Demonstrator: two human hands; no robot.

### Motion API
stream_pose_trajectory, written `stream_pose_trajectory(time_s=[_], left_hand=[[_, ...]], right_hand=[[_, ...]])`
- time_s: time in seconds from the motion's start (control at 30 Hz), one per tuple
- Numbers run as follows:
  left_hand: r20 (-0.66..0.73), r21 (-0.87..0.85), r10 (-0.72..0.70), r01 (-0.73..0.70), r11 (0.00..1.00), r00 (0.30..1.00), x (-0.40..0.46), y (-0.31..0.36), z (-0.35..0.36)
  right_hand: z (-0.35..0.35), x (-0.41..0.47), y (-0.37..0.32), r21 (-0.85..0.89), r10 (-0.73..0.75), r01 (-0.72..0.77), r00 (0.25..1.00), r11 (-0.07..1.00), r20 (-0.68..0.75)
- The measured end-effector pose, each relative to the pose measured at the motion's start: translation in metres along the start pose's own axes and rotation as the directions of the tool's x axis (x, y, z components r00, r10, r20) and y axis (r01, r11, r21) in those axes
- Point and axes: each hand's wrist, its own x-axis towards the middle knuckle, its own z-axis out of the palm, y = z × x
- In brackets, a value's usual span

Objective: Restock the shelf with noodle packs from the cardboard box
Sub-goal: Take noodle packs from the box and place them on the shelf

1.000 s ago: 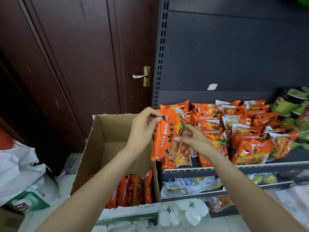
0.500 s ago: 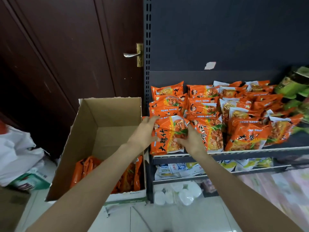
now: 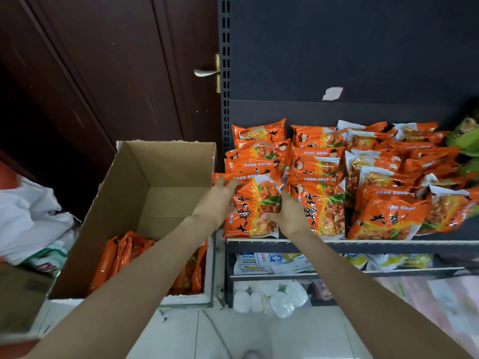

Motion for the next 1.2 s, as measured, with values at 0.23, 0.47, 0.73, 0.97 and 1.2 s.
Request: stream_pose_trajectory(time_s=[0.23,0.47,0.73,0.97,1.2], left_hand=[[-0.061,-0.049,-0.009,0.006,0.999,0.998,0.007,0.011,0.001],[-0.013,-0.028,-0.025,0.025,0.999,1.0,0.0,0.006,-0.004],[-0.02,0.119,-0.012,0.014,0.993,1.0,-0.005,0.015,-0.009],[-0.222,0.025,-0.035,0.042,0.999,0.974,-0.047,-0.024,-0.037],[-0.136,-0.051,-0.136,0.13,0.99,0.981,-0.069,-0.09,-0.062]], right_hand=[[-0.011,0.012,-0.005,-0.016,-0.022,0.021,0.999,1.0,-0.023],[-0.012,0.0,-0.001,-0.024,-0.053,0.054,0.998,0.998,0.016],[-0.009,-0.01,-0.01,-0.284,-0.185,0.139,0.972,0.949,-0.142],[0.007,-0.015,-0.063,-0.492,-0.457,0.296,0.855,0.819,-0.246],[0.051,-0.024,-0.129,-0.099,-0.462,0.465,0.885,0.88,0.057]])
